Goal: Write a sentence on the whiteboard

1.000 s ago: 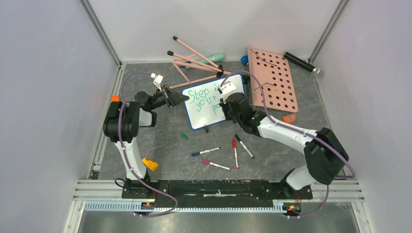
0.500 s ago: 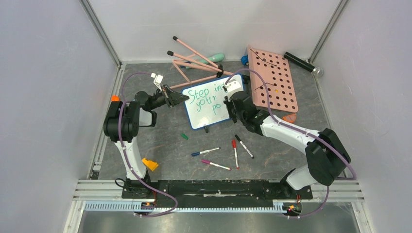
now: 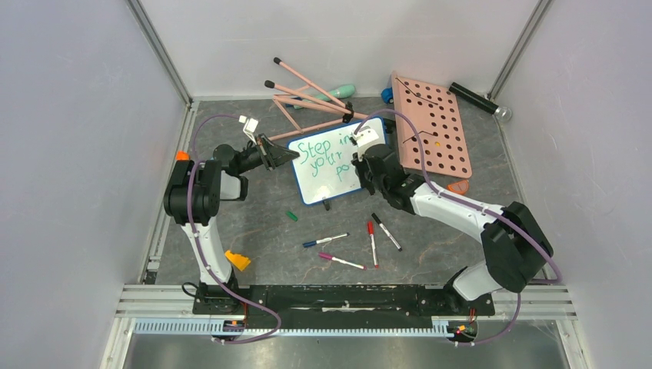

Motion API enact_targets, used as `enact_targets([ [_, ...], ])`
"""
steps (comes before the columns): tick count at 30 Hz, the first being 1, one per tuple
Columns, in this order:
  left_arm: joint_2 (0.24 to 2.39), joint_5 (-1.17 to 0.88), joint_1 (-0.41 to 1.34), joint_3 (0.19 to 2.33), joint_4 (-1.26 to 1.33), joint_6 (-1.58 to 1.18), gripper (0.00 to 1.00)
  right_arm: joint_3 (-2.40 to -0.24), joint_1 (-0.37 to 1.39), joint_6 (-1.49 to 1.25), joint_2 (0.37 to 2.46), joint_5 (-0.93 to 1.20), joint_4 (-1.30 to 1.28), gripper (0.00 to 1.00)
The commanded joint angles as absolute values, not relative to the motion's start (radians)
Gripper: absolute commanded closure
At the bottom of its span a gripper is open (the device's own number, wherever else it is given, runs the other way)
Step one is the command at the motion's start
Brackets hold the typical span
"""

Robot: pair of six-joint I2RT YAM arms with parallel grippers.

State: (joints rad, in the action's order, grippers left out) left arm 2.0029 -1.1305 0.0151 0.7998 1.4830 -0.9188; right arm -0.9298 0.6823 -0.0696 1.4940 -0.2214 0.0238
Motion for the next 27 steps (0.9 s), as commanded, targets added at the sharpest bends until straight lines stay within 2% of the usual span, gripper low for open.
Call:
enact_targets([
  [1,2.017,-1.149,0.011,0.831,1.557,-0.903,0.98,-0.994,0.681,-0.067,1.513,-0.225,0.051,1.0],
  [19,2.016,-1.148,0.012,0.829,1.557,-0.902,0.98,-0.894,0.68,-0.089,1.475,-0.248,0.046,1.0],
  [27,2.014,-1.149,0.012,0.828,1.557,-0.9,0.98,-0.972,0.67,-0.09,1.517,-0.275,0.018,1.0],
])
